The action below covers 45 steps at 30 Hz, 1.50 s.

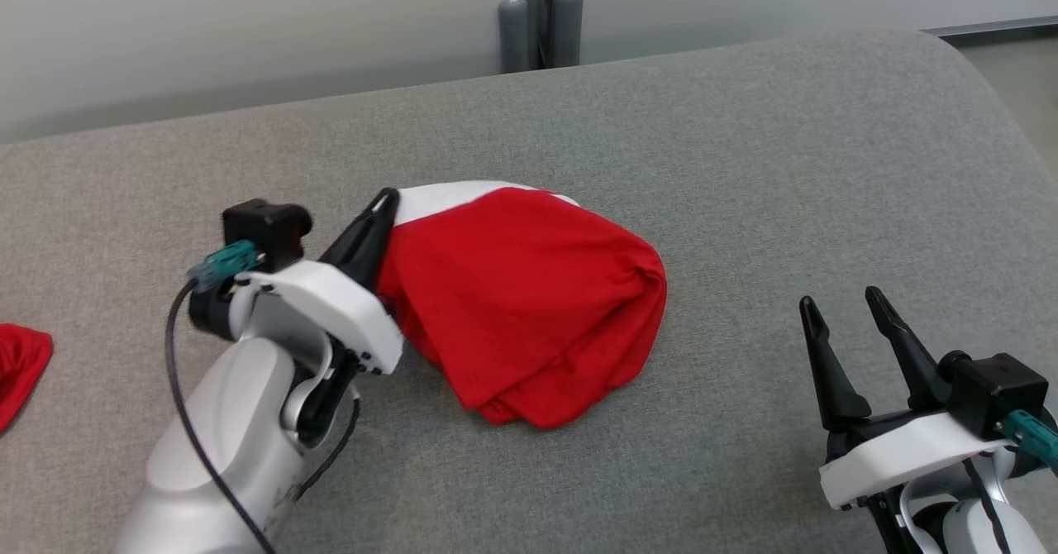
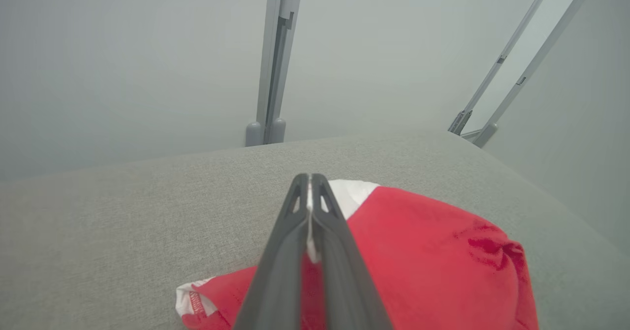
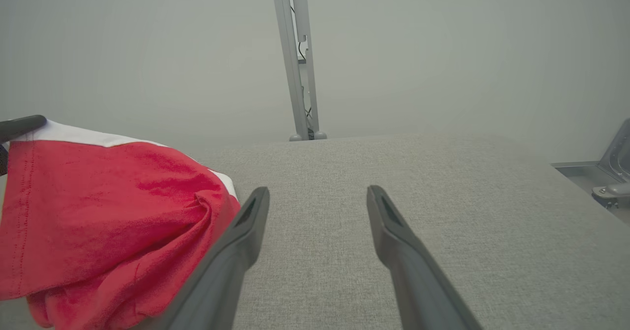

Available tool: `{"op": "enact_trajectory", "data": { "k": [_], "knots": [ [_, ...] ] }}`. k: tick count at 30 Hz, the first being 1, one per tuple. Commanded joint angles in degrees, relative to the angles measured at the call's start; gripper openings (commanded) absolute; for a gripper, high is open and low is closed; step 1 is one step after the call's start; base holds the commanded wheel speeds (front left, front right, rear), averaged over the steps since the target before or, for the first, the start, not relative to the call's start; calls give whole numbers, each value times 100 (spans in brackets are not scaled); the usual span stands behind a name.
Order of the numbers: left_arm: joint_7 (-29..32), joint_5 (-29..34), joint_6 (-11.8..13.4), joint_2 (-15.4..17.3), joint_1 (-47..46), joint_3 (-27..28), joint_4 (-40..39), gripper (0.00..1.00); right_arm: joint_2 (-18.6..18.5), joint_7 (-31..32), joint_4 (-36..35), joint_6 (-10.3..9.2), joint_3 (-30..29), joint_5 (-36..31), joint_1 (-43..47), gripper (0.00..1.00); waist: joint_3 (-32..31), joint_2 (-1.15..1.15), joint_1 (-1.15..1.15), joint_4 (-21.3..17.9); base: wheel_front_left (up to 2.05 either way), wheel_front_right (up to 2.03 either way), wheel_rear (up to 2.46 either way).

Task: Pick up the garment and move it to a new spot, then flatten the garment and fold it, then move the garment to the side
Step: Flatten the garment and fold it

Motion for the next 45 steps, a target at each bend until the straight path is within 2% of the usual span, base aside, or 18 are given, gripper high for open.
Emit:
{"op": "enact_trajectory", "data": {
  "k": [1, 8, 14, 18, 24, 25, 26, 33, 37, 42, 45],
  "knots": [
    [20, -34, 55, 106, 183, 53, -94, 0, -8, -47, -5, 3, -23, 23, -9, 100, 6, 0, 0, 26, 0, 0, 0],
    [328, -86, 317, 747, 1013, 181, -1010, 0, 1, -42, -46, 3, -87, 20, 43, 100, 32, 0, 0, 243, 0, 0, 0],
    [643, -216, 658, 1222, 1902, 355, -1655, 0, 1, -11, -47, 3, -87, 45, 35, 100, 40, 0, 0, 371, 0, 0, 0],
    [621, -473, 812, 1264, 2386, 545, -1786, 0, -12, 9, -52, 3, -98, 53, 20, 100, 62, 0, 0, 425, 0, 0, 0],
    [434, -668, 778, 1097, 2593, 615, -1544, 0, -18, 24, -15, 3, -98, 65, -2, 100, 55, 0, 0, 465, 0, 0, 0],
    [385, -671, 813, 1055, 2593, 630, -1468, 25, -17, 22, -4, 3, -94, 68, -6, 100, 39, 0, 0, 463, 0, 0, 0],
    [324, -685, 821, 1015, 2590, 642, -1409, 100, -20, 23, 5, 3, -90, 68, -9, 100, 21, 0, 0, 458, 0, 0, 0],
    [-467, -753, 1045, 720, 2650, 958, -1415, 100, -48, 34, -3, 3, -137, 21, 54, 100, -140, 0, 0, 436, 0, 0, 0],
    [-793, -618, 1146, 665, 2645, 1071, -1595, 100, -45, 34, -32, 3, -179, -7, 93, 100, -223, 0, 0, 450, 0, 0, 0],
    [-1040, -214, 1204, 544, 2569, 1333, -2193, 100, -46, 43, -84, 3, -253, -54, 133, 100, -352, 0, 0, 500, 0, 0, 0],
    [-1057, 357, 1175, 391, 2515, 1675, -2814, 100, -37, 58, -123, 3, -283, -93, 174, 100, -401, 0, 0, 545, 0, 0, 0]
  ]
}}
